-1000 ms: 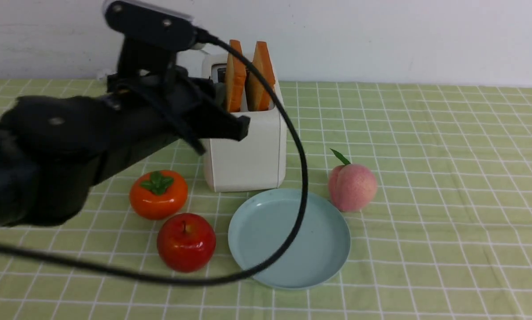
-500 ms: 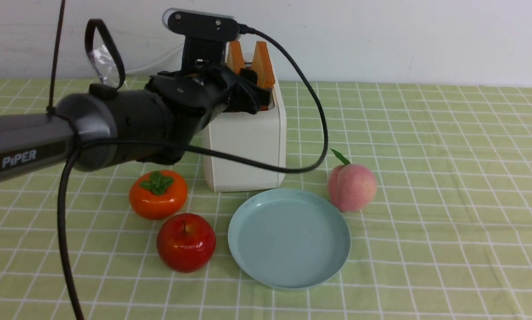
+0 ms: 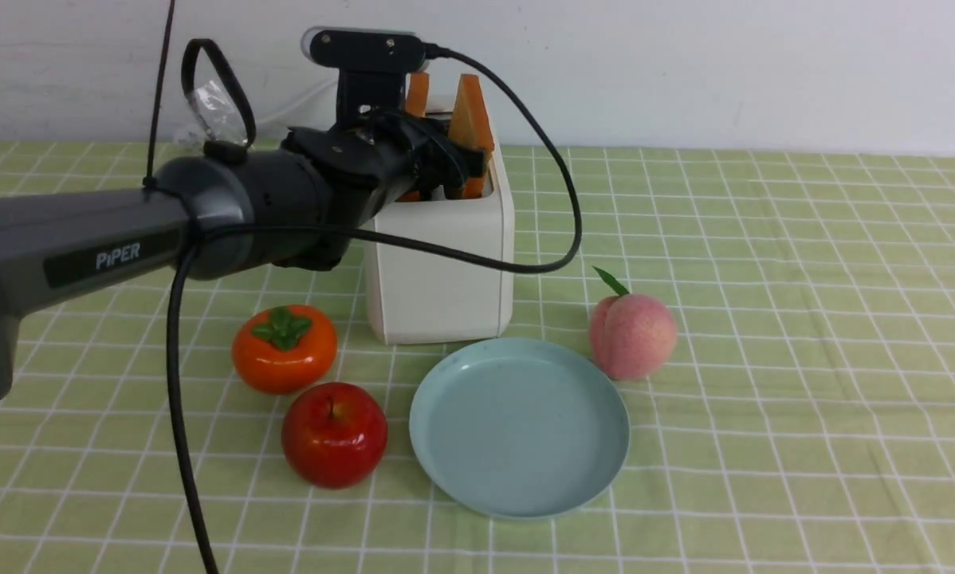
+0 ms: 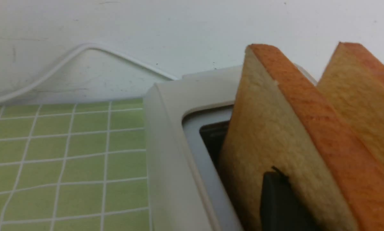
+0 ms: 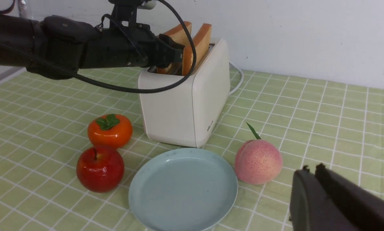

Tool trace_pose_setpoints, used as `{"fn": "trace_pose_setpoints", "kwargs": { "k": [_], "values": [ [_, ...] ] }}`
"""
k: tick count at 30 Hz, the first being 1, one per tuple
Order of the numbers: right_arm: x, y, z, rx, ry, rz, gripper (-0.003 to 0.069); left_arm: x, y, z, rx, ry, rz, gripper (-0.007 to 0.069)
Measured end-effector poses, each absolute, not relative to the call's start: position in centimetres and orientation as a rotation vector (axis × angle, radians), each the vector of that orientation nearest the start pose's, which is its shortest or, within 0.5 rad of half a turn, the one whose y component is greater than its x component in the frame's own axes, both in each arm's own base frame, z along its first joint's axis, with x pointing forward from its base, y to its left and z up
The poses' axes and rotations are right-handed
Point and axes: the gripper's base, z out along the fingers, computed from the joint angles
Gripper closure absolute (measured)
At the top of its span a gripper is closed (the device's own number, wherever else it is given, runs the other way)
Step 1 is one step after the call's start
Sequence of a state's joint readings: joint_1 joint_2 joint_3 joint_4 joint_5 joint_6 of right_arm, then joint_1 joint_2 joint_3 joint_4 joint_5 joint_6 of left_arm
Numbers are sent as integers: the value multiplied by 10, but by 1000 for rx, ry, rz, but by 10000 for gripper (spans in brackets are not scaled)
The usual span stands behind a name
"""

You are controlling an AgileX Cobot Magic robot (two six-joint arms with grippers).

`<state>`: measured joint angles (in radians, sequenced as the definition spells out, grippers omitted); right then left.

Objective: Take toasted bread from bread machine on green coffee tablecloth place on plate.
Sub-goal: 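Reach for a toast slice standing in the toaster with the left gripper, then place the slice of bread on the plate with the left gripper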

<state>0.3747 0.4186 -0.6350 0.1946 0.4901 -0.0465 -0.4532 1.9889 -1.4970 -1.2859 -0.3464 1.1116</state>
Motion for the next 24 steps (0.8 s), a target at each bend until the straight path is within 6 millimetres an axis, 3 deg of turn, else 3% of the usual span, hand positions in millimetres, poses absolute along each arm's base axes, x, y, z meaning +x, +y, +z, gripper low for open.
{"fn": "trace_pose_setpoints", "kwargs": {
  "k": [3,8,12,15,16,17,20,21,24],
  "values": [
    [71,37,353,-286,1746,444,627,436,-178,263,14,1856,-113,509],
    [71,37,353,-286,1746,445,627,427,-172,293,-37,1807,-149,504],
    [71,37,353,-286,1746,445,627,389,-159,375,-41,1670,-266,504],
    [71,37,353,-285,1744,445,627,360,-154,413,-31,1616,-407,504],
    [71,37,353,-285,1744,445,627,357,-154,416,-28,1613,-419,504],
    [71,37,353,-285,1744,445,627,340,-152,431,-4,1589,-510,504],
    [71,37,352,-289,1755,445,627,309,-157,435,113,1588,-704,504],
    [71,37,352,-289,1757,445,627,309,-159,433,124,1595,-715,504],
    [68,38,345,-311,1836,450,627,285,-173,393,326,1709,-917,504]
  ]
}}
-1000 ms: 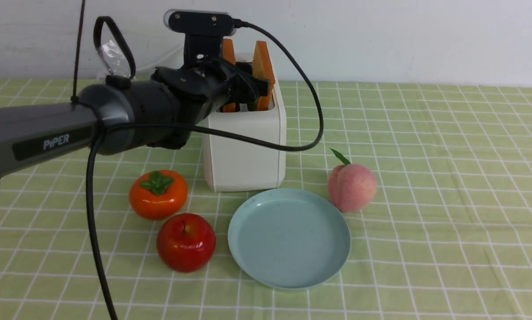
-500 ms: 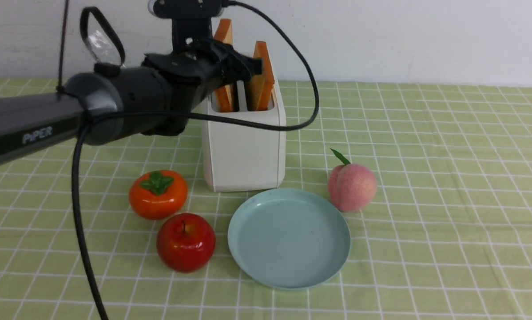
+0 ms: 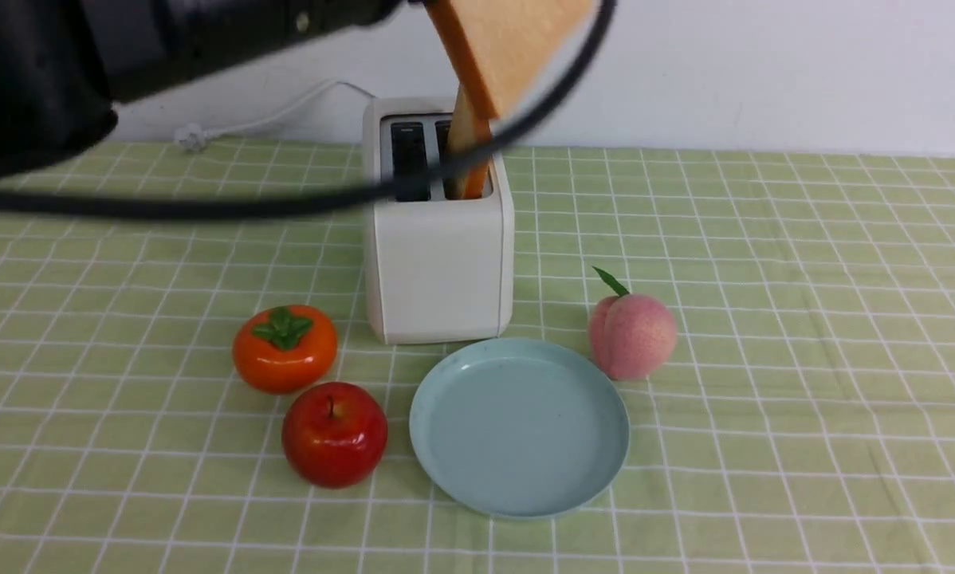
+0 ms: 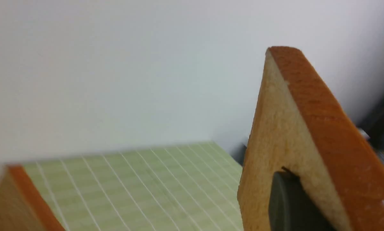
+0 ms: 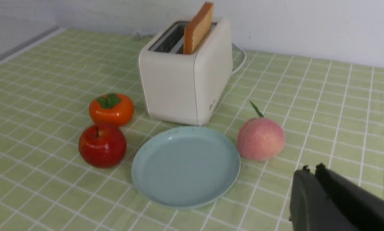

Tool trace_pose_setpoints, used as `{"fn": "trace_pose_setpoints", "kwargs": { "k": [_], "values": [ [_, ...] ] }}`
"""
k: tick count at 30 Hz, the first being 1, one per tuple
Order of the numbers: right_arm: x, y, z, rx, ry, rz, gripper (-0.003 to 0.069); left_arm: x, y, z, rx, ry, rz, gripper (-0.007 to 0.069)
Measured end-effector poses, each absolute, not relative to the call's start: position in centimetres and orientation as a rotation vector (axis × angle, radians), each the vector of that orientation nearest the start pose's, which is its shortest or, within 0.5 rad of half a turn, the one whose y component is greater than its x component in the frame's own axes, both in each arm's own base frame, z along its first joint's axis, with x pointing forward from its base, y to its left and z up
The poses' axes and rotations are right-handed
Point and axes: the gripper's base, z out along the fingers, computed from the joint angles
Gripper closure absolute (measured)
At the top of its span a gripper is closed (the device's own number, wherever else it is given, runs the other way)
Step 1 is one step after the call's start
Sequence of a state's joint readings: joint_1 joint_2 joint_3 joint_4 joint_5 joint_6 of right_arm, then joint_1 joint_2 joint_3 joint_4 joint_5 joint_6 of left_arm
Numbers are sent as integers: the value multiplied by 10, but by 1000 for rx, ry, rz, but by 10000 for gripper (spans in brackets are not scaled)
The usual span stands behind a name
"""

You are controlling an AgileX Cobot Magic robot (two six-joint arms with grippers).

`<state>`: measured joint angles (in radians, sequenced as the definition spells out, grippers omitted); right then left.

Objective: Take toasted bread from bread machine on green coffee tablecloth place on plate.
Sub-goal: 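Place the slice of bread on the plate with the left gripper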

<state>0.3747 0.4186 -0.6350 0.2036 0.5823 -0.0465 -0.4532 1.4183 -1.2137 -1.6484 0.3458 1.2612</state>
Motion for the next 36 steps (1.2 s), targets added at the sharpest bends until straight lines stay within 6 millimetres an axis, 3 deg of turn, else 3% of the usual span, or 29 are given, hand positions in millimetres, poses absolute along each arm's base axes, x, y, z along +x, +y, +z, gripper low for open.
{"fn": "trace_pose_setpoints", "kwargs": {
  "k": [5,7,9,14,25,27,32,33,34,36],
  "values": [
    [65,39,338,-330,1925,475,627,279,-188,316,541,2007,-988,504],
    [65,40,337,-330,1930,479,627,283,-190,301,551,2076,-977,504],
    [64,41,337,-322,1932,508,627,295,-194,268,522,2211,-963,504],
    [63,42,337,-314,1937,540,627,308,-197,236,449,2310,-930,504],
    [61,43,334,-322,1976,557,627,315,-205,212,433,2349,-845,488],
    [61,44,335,-319,1977,573,627,318,-204,211,453,2328,-798,433],
    [60,45,334,-321,1990,583,627,322,-200,213,452,2293,-723,187],
    [60,45,333,-322,1993,583,627,322,-200,213,453,2292,-723,177],
    [59,45,333,-324,1998,583,627,322,-199,218,453,2277,-716,101],
    [59,45,333,-326,2003,583,627,321,-198,223,455,2259,-709,48]
  ]
}}
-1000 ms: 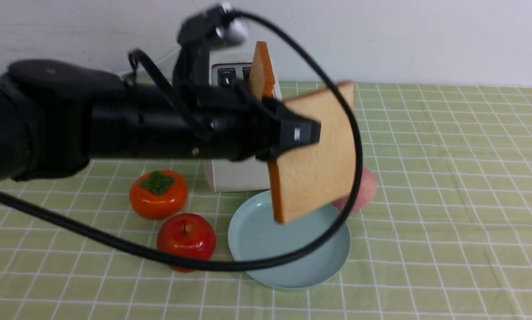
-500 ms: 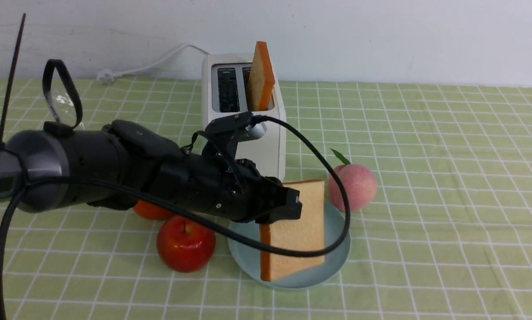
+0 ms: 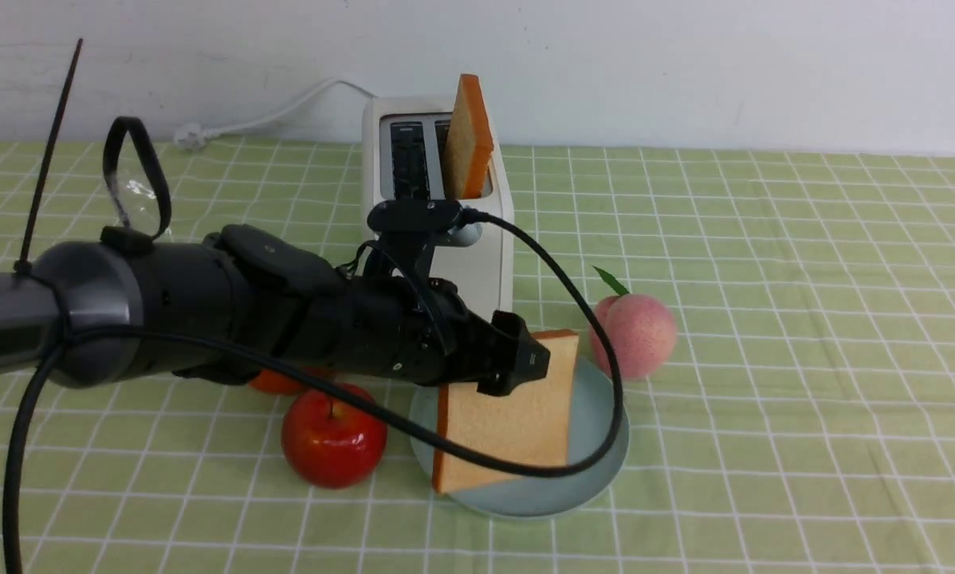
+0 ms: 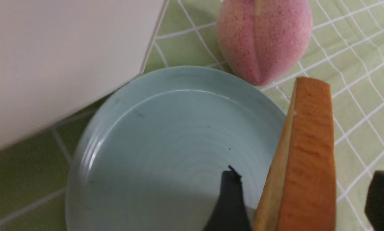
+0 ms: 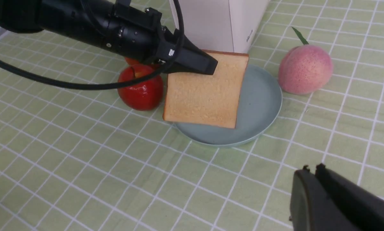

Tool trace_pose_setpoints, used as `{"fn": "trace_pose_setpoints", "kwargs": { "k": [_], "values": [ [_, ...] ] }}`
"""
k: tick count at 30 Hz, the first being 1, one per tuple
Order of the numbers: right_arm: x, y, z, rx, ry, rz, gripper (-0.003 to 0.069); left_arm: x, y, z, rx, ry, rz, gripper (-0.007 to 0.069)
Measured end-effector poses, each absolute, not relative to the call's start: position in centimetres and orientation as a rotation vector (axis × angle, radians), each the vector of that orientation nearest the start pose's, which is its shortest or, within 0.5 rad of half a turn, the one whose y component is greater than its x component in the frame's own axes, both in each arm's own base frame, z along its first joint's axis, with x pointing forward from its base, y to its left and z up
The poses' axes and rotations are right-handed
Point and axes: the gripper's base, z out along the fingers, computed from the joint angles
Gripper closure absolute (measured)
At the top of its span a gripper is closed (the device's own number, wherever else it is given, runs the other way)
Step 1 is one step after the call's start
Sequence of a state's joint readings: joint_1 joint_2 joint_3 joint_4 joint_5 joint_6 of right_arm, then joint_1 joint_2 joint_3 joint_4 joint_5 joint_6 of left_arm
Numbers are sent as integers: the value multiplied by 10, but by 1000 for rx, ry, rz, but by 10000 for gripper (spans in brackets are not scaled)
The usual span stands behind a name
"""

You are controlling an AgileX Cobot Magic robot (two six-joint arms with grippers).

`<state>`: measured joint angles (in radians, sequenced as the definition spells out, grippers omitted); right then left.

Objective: Take toasted bread from bread machine on green coffee tablecloth place on plate.
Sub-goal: 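Place the slice of bread on the plate with the left gripper, then grasp the toast slice in the toaster and pull it up out of the slot with the right gripper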

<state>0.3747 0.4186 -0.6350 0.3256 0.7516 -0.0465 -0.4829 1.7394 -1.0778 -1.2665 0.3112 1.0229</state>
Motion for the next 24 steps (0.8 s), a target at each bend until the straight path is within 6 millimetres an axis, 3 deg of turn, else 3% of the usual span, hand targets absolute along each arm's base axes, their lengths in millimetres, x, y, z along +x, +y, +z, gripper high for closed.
{"fn": "trace_pose_setpoints", "kwargs": {
  "k": [1,2,4,10,14,16,18,20,24],
  "values": [
    [59,45,332,-328,2008,583,627,319,-196,234,458,2226,-700,8],
    [59,45,332,-328,2009,583,627,318,-196,235,458,2222,-699,5],
    [59,45,332,-339,2008,577,627,313,-191,257,460,2155,-679,-13],
    [58,45,332,-377,2002,557,627,301,-181,293,511,2029,-613,49],
    [58,45,332,-380,2001,555,627,286,-173,324,547,1930,-585,203],
    [58,45,332,-381,2001,554,627,276,-169,338,550,1893,-601,341],
    [59,45,334,-383,2001,552,627,260,-161,355,535,1849,-627,529],
    [62,46,336,-386,2011,546,627,242,-152,369,529,1803,-634,624],
    [78,52,342,-396,2070,531,627,202,-131,379,508,1751,-653,638]
  ]
}}
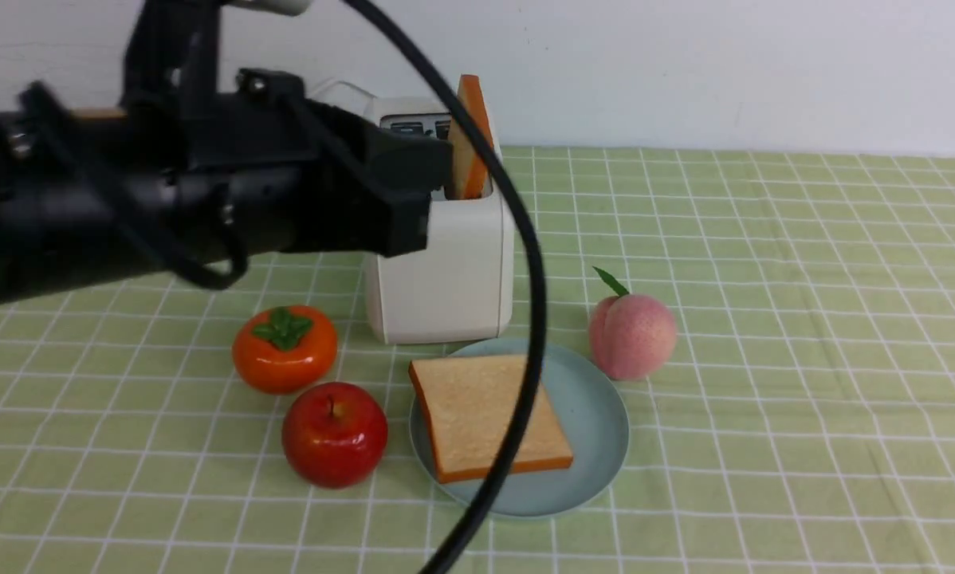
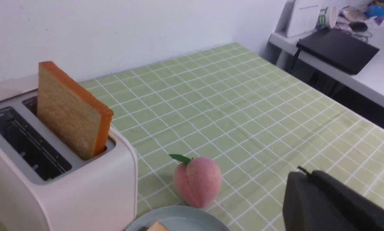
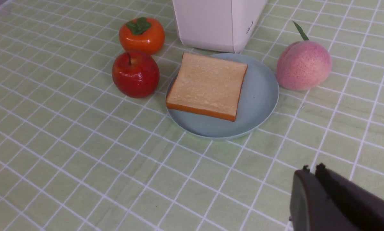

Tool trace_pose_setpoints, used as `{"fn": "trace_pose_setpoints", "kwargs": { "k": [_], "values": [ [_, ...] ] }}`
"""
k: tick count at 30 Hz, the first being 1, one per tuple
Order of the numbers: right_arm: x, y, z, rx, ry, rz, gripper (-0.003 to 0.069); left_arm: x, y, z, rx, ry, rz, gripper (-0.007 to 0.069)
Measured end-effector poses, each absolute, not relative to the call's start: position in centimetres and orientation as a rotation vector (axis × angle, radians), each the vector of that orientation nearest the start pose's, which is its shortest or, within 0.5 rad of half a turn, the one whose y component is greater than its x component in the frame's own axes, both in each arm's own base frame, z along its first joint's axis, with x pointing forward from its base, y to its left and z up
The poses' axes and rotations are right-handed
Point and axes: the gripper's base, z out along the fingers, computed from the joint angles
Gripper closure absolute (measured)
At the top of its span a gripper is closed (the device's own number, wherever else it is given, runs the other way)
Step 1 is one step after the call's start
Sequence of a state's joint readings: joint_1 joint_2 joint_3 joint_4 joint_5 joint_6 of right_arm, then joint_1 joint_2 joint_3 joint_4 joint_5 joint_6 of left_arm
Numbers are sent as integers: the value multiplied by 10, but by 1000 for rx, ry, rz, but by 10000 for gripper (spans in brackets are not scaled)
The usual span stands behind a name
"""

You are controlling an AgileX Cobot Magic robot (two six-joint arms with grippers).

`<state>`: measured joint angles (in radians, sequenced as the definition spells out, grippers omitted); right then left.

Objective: Take toasted bread from bread machine on green coffee tablecloth place on plate.
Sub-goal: 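Grasp the toast slice in the toaster and pull it up out of the slot with the right gripper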

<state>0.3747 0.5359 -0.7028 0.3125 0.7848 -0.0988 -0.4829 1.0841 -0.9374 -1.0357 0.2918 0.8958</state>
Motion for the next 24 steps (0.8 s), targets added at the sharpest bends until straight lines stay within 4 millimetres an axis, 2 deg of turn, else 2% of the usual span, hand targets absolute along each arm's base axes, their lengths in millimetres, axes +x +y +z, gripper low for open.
{"fn": "trace_pose_setpoints", "kwargs": {
  "k": [3,4,5,7,8,12,18,19,22,23,24],
  "values": [
    [97,59,344,-399,2129,522,627,169,-114,372,497,1728,-663,638],
    [101,61,343,-400,2139,521,627,166,-113,374,495,1717,-665,638],
    [113,66,344,-406,2158,519,627,144,-101,367,493,1694,-670,638],
    [124,70,346,-411,2169,521,627,132,-95,359,493,1689,-671,638],
    [140,78,349,-424,2183,525,627,114,-85,350,485,1663,-672,638],
    [186,99,354,-468,2205,551,627,83,-66,328,458,1597,-661,638],
    [271,137,355,-491,2176,608,600,61,-51,302,418,1527,-622,638],
    [274,138,358,-490,2166,610,597,61,-50,300,417,1528,-619,638],
    [324,160,353,-479,2155,635,517,63,-45,292,367,1518,-575,638],
    [329,162,349,-478,2165,636,503,64,-45,292,363,1518,-572,638],
    [351,172,343,-478,2167,640,440,65,-44,288,345,1523,-556,638]
  ]
}}
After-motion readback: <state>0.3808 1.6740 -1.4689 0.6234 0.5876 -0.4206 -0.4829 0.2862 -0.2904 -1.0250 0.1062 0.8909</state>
